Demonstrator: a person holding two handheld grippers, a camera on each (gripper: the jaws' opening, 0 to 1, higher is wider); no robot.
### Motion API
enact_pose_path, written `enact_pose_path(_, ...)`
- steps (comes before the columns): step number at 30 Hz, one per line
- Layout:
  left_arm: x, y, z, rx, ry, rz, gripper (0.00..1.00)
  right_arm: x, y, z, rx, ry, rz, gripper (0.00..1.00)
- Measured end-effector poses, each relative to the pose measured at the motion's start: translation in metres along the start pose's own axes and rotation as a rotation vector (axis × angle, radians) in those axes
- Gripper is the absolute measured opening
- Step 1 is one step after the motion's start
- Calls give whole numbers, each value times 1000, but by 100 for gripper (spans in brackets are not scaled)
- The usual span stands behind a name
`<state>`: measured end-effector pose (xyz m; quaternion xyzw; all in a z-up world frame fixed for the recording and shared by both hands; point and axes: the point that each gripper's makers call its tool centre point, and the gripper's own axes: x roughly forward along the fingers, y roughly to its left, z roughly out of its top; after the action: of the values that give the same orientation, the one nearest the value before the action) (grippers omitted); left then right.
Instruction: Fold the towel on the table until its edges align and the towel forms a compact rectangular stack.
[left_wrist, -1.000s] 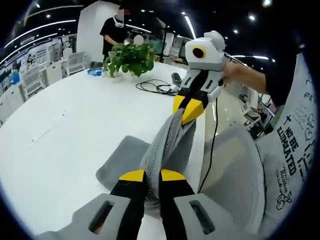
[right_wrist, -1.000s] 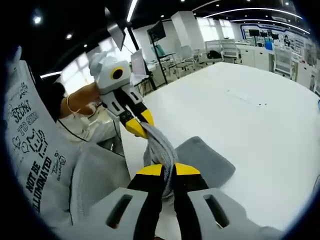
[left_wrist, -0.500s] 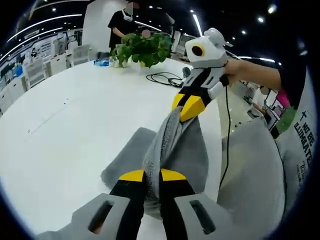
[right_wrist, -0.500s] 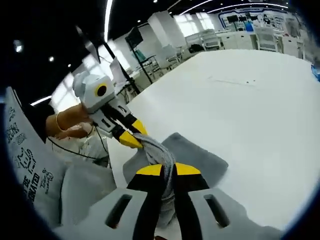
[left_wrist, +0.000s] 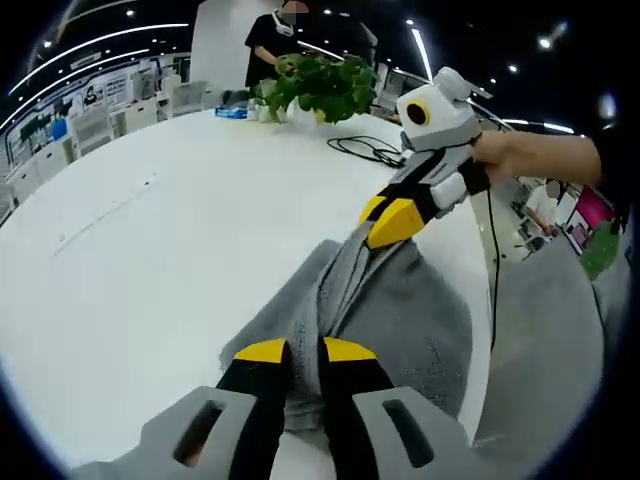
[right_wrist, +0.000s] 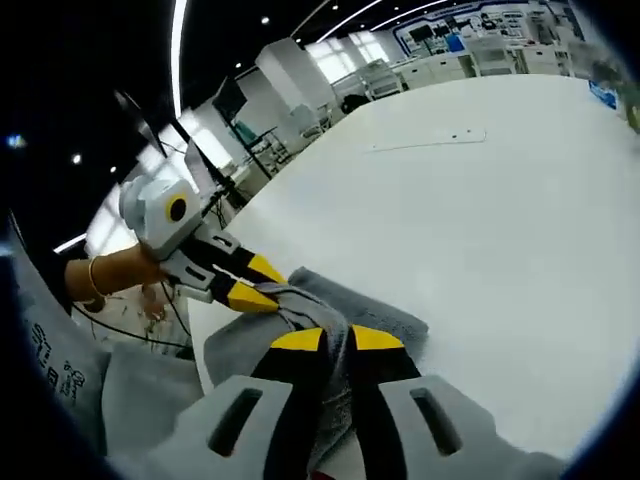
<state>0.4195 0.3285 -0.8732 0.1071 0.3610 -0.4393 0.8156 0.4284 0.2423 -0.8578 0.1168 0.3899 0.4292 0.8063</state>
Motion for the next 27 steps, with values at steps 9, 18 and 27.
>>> enact_pose_path(9,-8,29,11,-99,-81,110,21,-1,-8,21,16,-92,-27,3)
enact_pose_path(18,-26,34,20,-129,-140,145,27,-15,-13,27,-5,-133,-70,12)
enact_pose_path(27,-30,27,1,-152,-132,147,34,-27,-5,7,-48,-103,-64,23)
